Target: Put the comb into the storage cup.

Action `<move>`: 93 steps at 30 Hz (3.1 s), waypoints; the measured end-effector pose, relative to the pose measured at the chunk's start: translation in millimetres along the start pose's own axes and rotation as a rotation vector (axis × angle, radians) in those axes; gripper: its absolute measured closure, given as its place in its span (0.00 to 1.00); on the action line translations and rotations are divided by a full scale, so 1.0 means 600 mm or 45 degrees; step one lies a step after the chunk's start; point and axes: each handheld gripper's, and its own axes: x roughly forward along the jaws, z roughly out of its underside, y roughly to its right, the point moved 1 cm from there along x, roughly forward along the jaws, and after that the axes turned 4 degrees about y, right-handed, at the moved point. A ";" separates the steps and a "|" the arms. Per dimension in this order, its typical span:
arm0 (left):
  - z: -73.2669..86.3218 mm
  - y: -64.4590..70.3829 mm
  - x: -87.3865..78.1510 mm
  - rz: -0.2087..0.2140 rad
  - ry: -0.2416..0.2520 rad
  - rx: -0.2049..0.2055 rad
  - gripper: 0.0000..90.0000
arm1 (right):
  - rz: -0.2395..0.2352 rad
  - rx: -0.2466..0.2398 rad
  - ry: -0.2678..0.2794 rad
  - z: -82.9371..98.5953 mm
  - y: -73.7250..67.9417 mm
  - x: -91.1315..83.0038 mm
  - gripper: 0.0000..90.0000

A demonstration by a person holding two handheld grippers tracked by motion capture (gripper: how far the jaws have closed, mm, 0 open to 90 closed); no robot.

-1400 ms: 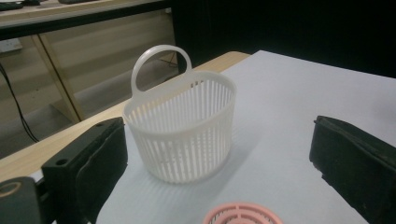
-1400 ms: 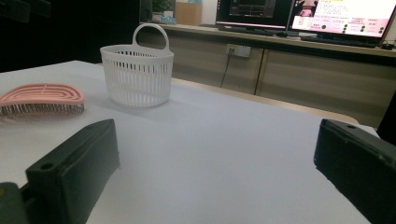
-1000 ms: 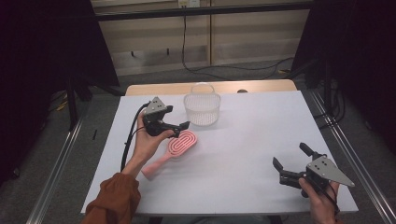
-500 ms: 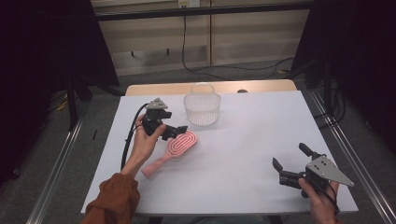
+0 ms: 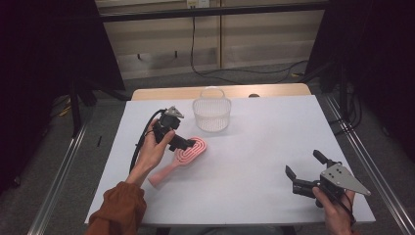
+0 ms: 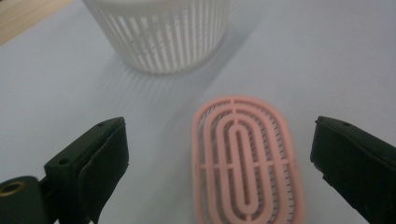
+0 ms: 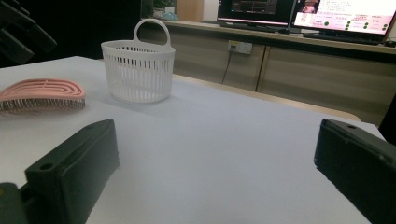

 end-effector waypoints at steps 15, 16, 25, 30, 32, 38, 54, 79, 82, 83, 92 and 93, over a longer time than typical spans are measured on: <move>-0.004 -0.015 0.021 0.121 -0.134 -0.125 0.06 | 0.001 -0.001 -0.006 0.002 0.001 0.002 0.00; -0.003 -0.015 0.023 0.125 -0.134 -0.129 0.06 | 0.003 -0.002 -0.008 0.002 0.000 0.001 0.00; 0.000 -0.010 0.044 0.102 -0.229 -0.102 0.06 | -0.010 -0.001 -0.014 0.002 -0.001 0.002 0.00; 0.002 -0.007 0.054 0.121 -0.256 -0.078 0.09 | -0.009 0.000 -0.016 0.003 -0.001 0.003 0.00; 0.002 -0.005 0.060 0.108 -0.271 -0.058 0.09 | -0.009 0.000 -0.021 0.003 -0.001 0.003 0.00; 0.004 0.001 0.066 0.111 -0.326 -0.065 0.07 | -0.011 -0.002 -0.020 0.003 -0.001 0.002 0.00; 0.010 0.014 0.076 0.095 -0.399 -0.083 0.06 | -0.024 -0.002 -0.021 0.003 -0.002 0.002 0.00; 0.019 0.020 0.095 0.165 -0.461 -0.069 0.18 | -0.033 -0.002 -0.023 0.004 -0.003 0.002 0.00; 0.019 0.020 0.093 0.176 -0.453 -0.079 0.21 | -0.035 -0.001 -0.026 0.004 -0.003 0.002 0.00; 0.020 0.021 0.093 0.173 -0.453 -0.080 0.21 | -0.035 -0.001 -0.026 0.004 -0.003 0.002 0.00; 0.018 0.024 0.092 0.159 -0.462 -0.082 0.23 | -0.035 -0.001 -0.027 0.004 -0.003 0.003 0.00; 0.018 0.024 0.092 0.159 -0.462 -0.082 0.23 | -0.035 -0.001 -0.027 0.004 -0.003 0.003 0.00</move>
